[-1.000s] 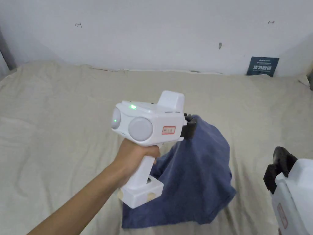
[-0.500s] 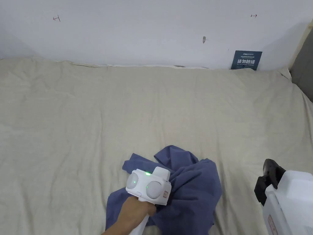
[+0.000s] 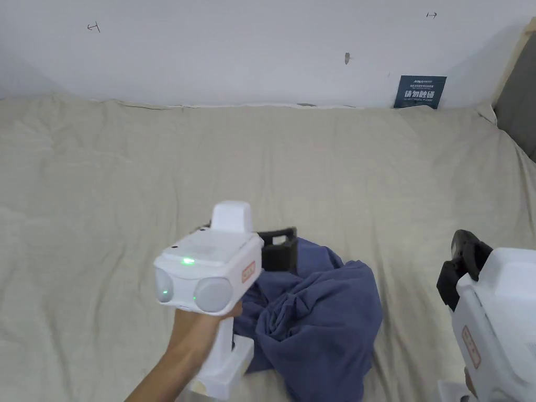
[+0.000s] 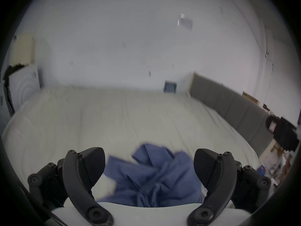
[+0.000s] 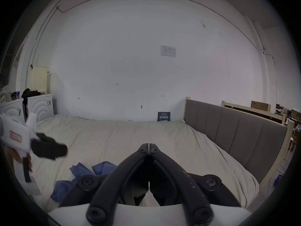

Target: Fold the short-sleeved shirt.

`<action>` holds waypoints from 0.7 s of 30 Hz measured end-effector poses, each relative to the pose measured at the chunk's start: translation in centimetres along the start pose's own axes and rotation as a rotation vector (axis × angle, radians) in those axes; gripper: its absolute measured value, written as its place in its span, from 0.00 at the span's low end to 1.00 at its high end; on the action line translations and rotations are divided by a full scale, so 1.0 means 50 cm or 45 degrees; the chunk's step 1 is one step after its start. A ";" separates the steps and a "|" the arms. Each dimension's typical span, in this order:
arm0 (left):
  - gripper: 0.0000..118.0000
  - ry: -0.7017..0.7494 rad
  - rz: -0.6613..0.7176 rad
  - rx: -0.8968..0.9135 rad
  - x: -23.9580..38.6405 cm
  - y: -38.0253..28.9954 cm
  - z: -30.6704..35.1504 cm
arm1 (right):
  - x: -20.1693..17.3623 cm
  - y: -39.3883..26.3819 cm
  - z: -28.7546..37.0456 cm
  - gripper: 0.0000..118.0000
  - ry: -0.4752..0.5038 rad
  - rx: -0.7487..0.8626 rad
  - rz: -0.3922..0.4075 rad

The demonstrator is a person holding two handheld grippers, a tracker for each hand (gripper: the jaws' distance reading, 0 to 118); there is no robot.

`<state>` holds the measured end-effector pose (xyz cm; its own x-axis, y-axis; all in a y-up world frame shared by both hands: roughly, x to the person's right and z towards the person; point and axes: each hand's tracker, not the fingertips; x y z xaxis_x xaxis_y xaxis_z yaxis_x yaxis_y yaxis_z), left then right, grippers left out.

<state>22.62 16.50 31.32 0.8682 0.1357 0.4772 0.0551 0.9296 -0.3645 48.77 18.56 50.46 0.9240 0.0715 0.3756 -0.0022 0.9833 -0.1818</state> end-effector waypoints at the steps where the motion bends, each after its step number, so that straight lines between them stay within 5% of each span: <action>1: 0.95 0.031 -0.020 0.071 -0.011 0.014 0.021 | -0.002 0.007 0.001 0.01 0.004 0.011 0.004; 5: 0.95 0.192 -0.085 0.266 -0.052 0.055 0.095 | -0.013 0.032 0.002 0.01 0.015 0.057 0.010; 8: 0.85 0.294 -0.112 0.349 -0.094 0.061 0.125 | -0.024 0.047 0.002 0.01 0.027 0.084 0.017; 11: 0.57 0.362 -0.149 0.377 -0.127 0.053 0.151 | -0.037 0.059 0.000 0.01 0.042 0.107 0.026; 13: 0.52 0.401 -0.165 0.382 -0.143 0.041 0.157 | -0.044 0.064 -0.001 0.01 0.056 0.117 0.025; 14: 0.35 0.410 -0.175 0.376 -0.149 0.037 0.161 | -0.048 0.065 -0.002 0.01 0.061 0.120 0.025; 15: 0.08 0.413 -0.181 0.367 -0.153 0.034 0.162 | -0.052 0.066 -0.002 0.01 0.065 0.122 0.025; 16: 0.00 0.414 -0.202 0.345 -0.154 0.032 0.163 | -0.055 0.067 -0.002 0.01 0.070 0.124 0.026; 21: 0.00 0.409 -0.176 0.251 -0.171 0.024 0.154 | -0.066 0.066 -0.003 0.01 0.086 0.120 0.026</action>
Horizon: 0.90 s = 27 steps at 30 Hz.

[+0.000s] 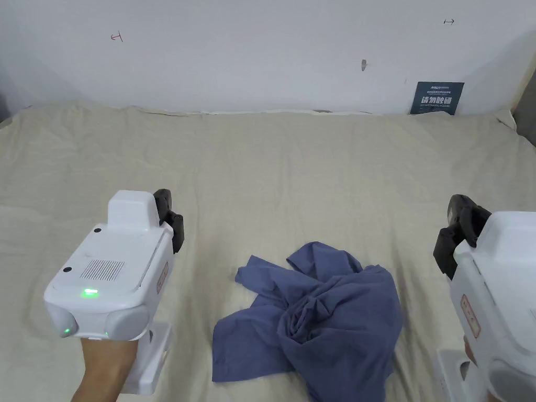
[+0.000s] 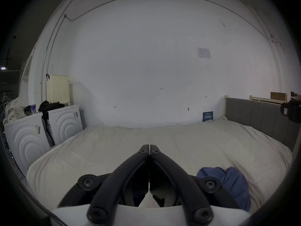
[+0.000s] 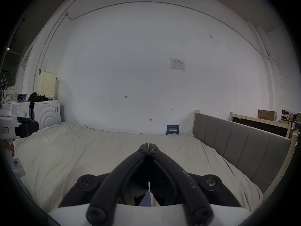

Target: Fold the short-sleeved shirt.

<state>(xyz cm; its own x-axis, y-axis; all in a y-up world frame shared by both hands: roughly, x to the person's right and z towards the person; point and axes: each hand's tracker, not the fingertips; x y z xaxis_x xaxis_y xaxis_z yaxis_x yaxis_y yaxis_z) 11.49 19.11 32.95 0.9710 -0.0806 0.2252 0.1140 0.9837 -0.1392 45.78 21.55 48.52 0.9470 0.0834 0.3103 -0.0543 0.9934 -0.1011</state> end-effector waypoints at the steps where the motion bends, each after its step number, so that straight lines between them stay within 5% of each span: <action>1: 0.00 -0.010 0.017 -0.084 0.001 -0.001 -0.008 | -0.002 -0.001 0.000 0.01 0.001 -0.002 -0.001; 15: 0.03 -0.304 0.273 -0.900 0.057 -0.250 -0.085 | 0.012 -0.041 0.002 0.01 -0.010 -0.084 0.003; 16: 0.10 -0.310 0.276 -0.940 0.065 -0.266 -0.090 | 0.014 -0.045 0.002 0.01 -0.011 -0.091 0.003; 17: 0.27 -0.310 0.246 -0.999 0.074 -0.280 -0.095 | 0.016 -0.048 0.002 0.01 -0.013 -0.097 0.005; 18: 0.59 -0.292 0.248 -0.999 0.080 -0.290 -0.098 | 0.017 -0.051 0.001 0.01 -0.017 -0.103 0.006; 20: 0.85 -0.282 0.240 -1.033 0.102 -0.299 -0.093 | 0.021 -0.059 -0.001 0.01 -0.023 -0.119 0.002; 23: 0.91 -0.240 0.226 -1.053 0.131 -0.315 -0.086 | 0.026 -0.069 -0.006 0.01 -0.027 -0.141 -0.011; 27: 0.72 -0.207 0.183 -1.153 0.157 -0.362 -0.106 | 0.031 -0.079 -0.012 0.01 -0.026 -0.165 -0.013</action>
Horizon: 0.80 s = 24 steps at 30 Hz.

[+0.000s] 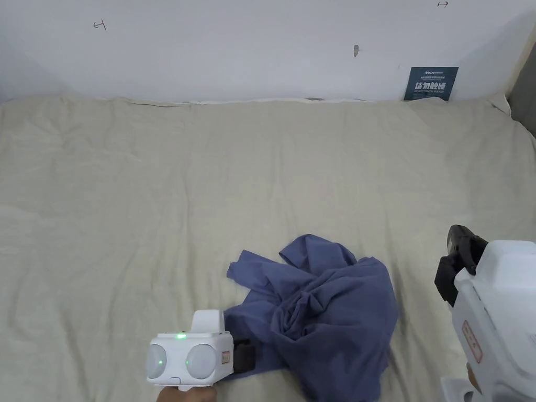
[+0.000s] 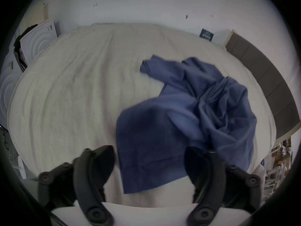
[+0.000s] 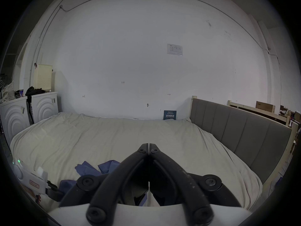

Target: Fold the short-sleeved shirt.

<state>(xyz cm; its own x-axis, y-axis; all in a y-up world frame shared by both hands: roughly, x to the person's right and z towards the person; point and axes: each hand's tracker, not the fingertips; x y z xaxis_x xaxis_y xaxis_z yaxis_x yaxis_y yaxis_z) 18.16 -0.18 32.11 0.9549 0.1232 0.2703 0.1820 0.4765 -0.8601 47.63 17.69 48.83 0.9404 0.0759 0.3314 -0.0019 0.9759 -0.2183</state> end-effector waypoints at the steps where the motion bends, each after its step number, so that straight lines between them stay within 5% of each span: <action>1: 0.63 0.032 0.004 -0.022 0.003 -0.006 -0.009 | 0.001 -0.002 -0.002 0.01 -0.002 -0.003 0.000; 5: 0.46 0.085 -0.115 0.069 0.020 -0.023 0.007 | 0.009 -0.012 -0.013 0.01 -0.008 -0.024 -0.006; 7: 0.02 0.059 -0.129 0.087 0.015 -0.021 0.016 | 0.013 -0.018 -0.026 0.01 -0.010 -0.049 -0.008; 15: 0.02 -0.191 -0.058 0.333 -0.004 0.013 0.135 | 0.034 -0.047 -0.184 0.06 0.074 -0.343 -0.050; 21: 0.02 -0.254 -0.005 0.394 -0.046 0.050 0.132 | 0.024 -0.108 -0.389 0.78 0.169 -0.691 -0.097; 24: 0.02 -0.271 0.002 0.402 -0.064 0.063 0.121 | 0.010 -0.157 -0.487 0.89 0.174 -0.854 -0.091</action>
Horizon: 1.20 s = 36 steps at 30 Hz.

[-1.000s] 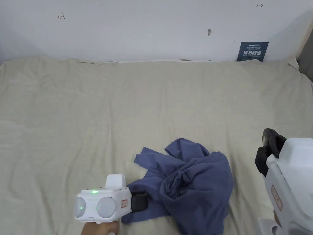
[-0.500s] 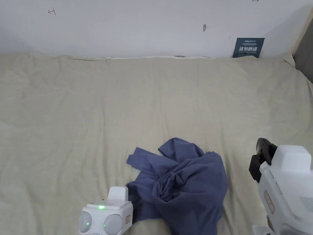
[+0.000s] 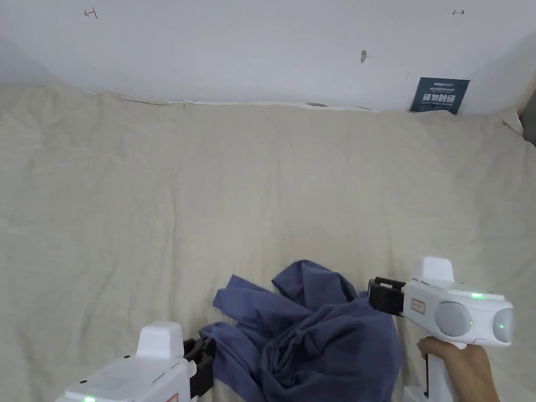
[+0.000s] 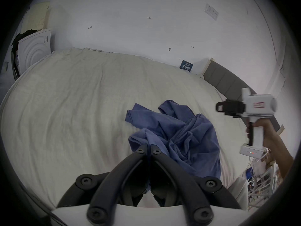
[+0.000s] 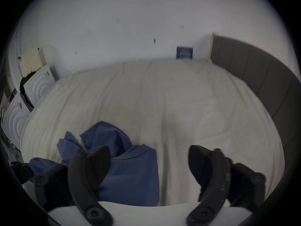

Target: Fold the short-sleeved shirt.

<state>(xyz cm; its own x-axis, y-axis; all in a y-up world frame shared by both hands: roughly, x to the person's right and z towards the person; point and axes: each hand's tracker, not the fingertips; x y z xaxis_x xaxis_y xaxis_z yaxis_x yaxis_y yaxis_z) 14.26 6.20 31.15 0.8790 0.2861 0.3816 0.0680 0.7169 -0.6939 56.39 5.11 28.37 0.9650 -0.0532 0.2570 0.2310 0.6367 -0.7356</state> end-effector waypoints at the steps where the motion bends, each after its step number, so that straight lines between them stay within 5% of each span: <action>1: 0.02 -0.020 -0.013 -0.010 -0.007 0.001 -0.004 | -0.002 0.003 -0.031 0.89 -0.008 -0.047 0.022; 5: 0.02 -0.032 -0.012 -0.032 -0.024 -0.003 -0.015 | 0.005 -0.006 -0.141 0.78 0.000 -0.186 0.045; 8: 0.02 -0.027 -0.003 -0.045 -0.033 -0.010 -0.020 | -0.002 -0.025 -0.171 0.44 0.084 -0.261 0.043; 9: 0.02 -0.025 0.003 -0.049 -0.037 -0.012 -0.021 | -0.008 -0.029 -0.155 0.40 0.039 -0.181 0.042; 11: 0.02 -0.024 0.024 -0.049 -0.046 -0.015 -0.021 | -0.038 -0.036 -0.108 0.13 -0.032 -0.158 0.103; 12: 0.02 -0.026 0.038 -0.048 -0.053 -0.016 -0.022 | -0.045 -0.036 -0.096 0.10 -0.057 -0.130 0.145; 20: 0.02 -0.031 0.181 0.108 -0.092 0.073 0.025 | -0.068 0.036 0.142 0.09 -0.082 0.189 0.305; 36: 0.02 0.227 -0.031 0.656 -0.115 0.696 0.181 | -0.042 0.468 0.473 0.09 -0.184 0.843 0.249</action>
<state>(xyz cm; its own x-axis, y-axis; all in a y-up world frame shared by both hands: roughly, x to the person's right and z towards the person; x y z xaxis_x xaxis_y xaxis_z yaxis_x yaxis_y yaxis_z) 7.29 35.26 10.34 0.9495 0.1851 0.2535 -0.1113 0.9537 -0.2795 56.83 38.32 25.44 0.9444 0.1833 0.2730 -0.1134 0.9609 -0.2527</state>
